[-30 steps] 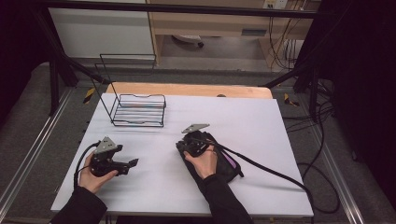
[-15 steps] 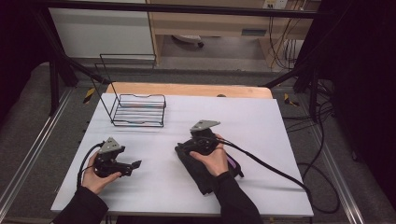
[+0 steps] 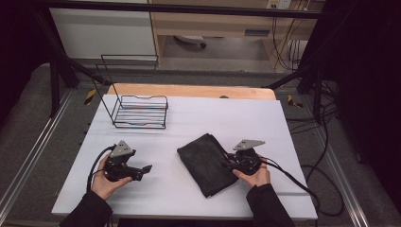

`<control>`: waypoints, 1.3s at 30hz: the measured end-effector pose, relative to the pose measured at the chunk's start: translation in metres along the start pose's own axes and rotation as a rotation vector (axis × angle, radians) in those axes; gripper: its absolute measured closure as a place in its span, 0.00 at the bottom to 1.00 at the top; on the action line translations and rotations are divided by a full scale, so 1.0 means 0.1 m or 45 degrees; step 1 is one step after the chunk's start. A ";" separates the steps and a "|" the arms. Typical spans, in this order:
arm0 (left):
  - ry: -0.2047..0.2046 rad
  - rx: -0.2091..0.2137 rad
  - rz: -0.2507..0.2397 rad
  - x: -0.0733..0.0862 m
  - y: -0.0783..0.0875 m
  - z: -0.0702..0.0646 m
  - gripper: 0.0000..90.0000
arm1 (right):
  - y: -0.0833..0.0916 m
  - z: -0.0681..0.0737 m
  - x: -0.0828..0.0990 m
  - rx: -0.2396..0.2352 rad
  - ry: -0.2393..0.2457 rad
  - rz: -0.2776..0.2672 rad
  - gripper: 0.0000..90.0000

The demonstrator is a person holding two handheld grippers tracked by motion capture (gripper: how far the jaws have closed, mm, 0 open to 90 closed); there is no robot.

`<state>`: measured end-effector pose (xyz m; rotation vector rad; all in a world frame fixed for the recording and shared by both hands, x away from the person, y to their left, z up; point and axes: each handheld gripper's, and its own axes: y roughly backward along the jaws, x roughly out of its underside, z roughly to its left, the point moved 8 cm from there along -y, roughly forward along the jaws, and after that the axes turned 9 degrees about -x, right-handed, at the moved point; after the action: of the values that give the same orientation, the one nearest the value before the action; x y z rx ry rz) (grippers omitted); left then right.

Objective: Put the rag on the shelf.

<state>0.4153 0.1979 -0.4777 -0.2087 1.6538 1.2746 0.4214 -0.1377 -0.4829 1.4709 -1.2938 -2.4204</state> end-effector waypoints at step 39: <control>0.053 0.014 0.012 -0.01 0.01 -0.12 0.15 | 0.04 -0.21 0.16 0.083 -0.016 0.048 0.93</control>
<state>0.4081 0.1879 -0.4767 -0.2222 1.6987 1.2752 0.4266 -0.1603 -0.4956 1.4343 -1.4033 -2.3897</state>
